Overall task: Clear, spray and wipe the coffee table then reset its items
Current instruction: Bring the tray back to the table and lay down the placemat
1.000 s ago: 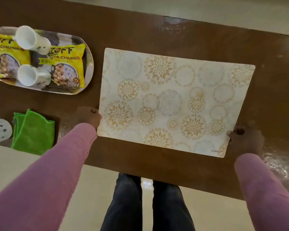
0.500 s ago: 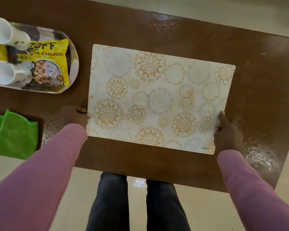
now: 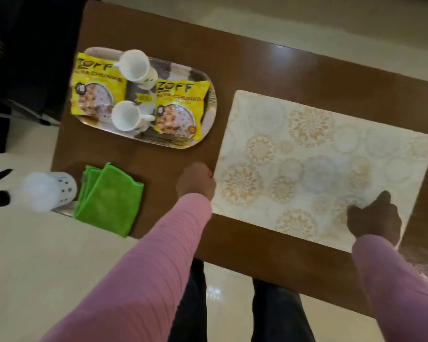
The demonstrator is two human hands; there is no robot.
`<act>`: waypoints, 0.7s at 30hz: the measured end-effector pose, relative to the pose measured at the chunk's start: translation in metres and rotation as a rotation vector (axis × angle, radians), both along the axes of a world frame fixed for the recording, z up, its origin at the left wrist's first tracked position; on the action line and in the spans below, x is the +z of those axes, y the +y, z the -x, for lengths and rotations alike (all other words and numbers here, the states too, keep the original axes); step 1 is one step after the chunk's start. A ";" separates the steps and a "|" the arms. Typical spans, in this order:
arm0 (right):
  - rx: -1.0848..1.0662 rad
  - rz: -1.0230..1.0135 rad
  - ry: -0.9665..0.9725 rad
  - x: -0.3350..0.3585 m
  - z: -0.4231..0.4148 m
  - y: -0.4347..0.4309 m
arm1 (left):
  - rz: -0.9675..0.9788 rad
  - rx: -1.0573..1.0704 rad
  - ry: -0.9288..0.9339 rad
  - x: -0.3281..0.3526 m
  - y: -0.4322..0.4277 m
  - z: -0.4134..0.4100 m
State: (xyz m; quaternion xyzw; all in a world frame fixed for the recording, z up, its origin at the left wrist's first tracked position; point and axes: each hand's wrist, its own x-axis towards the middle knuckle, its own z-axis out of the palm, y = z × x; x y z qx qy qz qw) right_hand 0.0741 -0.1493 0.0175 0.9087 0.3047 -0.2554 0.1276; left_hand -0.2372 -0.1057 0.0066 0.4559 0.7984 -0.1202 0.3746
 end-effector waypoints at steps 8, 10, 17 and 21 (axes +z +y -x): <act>0.129 -0.197 0.224 -0.004 0.200 0.040 | -0.570 -0.101 0.029 0.049 0.043 0.110; 0.157 -0.245 0.256 -0.005 0.237 0.061 | -0.671 -0.070 0.038 0.054 0.062 0.146; 0.181 -0.337 0.291 -0.011 0.298 0.126 | -0.475 0.185 0.158 0.032 0.130 0.259; 0.168 -0.363 0.320 -0.018 0.298 0.142 | -0.233 0.191 0.134 0.009 0.152 0.306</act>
